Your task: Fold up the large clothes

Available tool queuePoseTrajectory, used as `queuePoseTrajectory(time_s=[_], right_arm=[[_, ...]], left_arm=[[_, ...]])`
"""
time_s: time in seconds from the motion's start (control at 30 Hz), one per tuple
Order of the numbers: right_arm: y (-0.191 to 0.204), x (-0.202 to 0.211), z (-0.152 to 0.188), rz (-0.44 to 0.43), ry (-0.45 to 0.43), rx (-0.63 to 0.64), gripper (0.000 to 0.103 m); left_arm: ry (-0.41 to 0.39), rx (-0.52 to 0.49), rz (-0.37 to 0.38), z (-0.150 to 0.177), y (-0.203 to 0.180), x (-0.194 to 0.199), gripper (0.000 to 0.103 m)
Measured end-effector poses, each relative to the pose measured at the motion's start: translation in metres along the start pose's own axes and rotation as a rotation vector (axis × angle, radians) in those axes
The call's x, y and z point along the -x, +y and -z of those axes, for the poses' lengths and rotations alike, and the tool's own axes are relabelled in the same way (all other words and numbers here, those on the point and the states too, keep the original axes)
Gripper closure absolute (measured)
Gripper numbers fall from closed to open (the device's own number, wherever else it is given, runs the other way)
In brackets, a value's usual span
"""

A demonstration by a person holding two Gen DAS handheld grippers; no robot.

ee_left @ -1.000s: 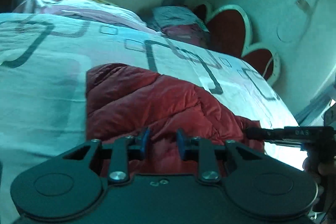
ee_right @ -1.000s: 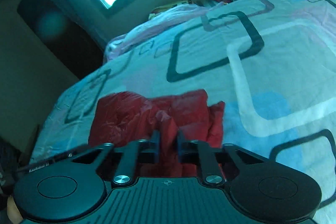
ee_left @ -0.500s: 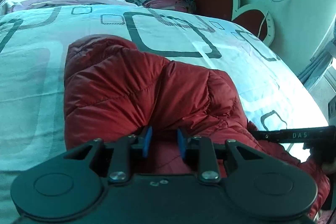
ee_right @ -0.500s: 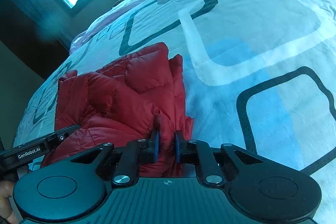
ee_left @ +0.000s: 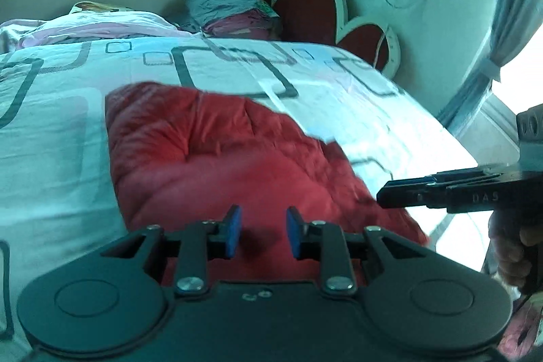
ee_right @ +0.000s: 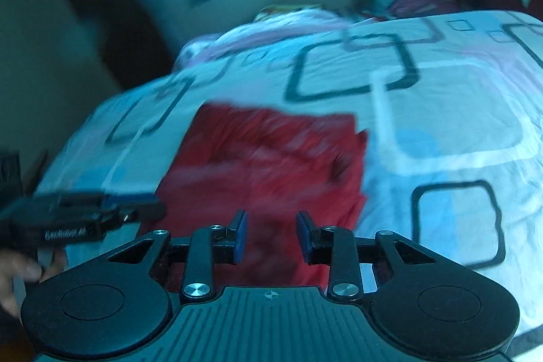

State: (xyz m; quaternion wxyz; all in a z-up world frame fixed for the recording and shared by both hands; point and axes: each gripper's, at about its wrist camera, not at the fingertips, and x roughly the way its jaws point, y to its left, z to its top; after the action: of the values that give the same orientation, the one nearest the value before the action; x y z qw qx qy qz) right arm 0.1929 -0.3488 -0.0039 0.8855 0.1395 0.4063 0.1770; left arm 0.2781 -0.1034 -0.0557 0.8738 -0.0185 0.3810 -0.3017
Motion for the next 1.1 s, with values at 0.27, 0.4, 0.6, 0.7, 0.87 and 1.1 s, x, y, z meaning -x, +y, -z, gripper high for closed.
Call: queuePoseTrajectory(time_s=[0.27, 0.4, 0.6, 0.7, 0.87, 1.1], right_arm=[[-0.003, -0.037, 0.062, 0.039, 0.141, 0.029, 0.07], [-0.02, -0.055, 0.07, -0.002, 0.169, -0.04, 0.07], [-0.023, -0.004, 0.024, -0.003, 0.059, 0.004, 0.07], [-0.021, 0.001, -0.017, 0.009, -0.043, 0.035, 0.07], [-0.004, -0.061, -0.084, 0.041, -0.087, 0.092, 0.07], [-0.006, -0.151, -0.115, 0.082, 0.005, 0.112, 0.07]], left_arm=[[0.044, -0.021, -0.075, 0.056, -0.003, -0.004, 0.075], [0.063, -0.007, -0.063, 0.056, 0.004, -0.014, 0.075], [-0.003, 0.018, -0.039, 0.027, 0.023, 0.016, 0.077], [-0.074, 0.049, -0.076, 0.002, 0.052, 0.014, 0.078], [-0.122, 0.114, -0.117, -0.057, 0.095, -0.038, 0.078], [-0.064, 0.078, -0.085, -0.106, 0.091, -0.119, 0.078]])
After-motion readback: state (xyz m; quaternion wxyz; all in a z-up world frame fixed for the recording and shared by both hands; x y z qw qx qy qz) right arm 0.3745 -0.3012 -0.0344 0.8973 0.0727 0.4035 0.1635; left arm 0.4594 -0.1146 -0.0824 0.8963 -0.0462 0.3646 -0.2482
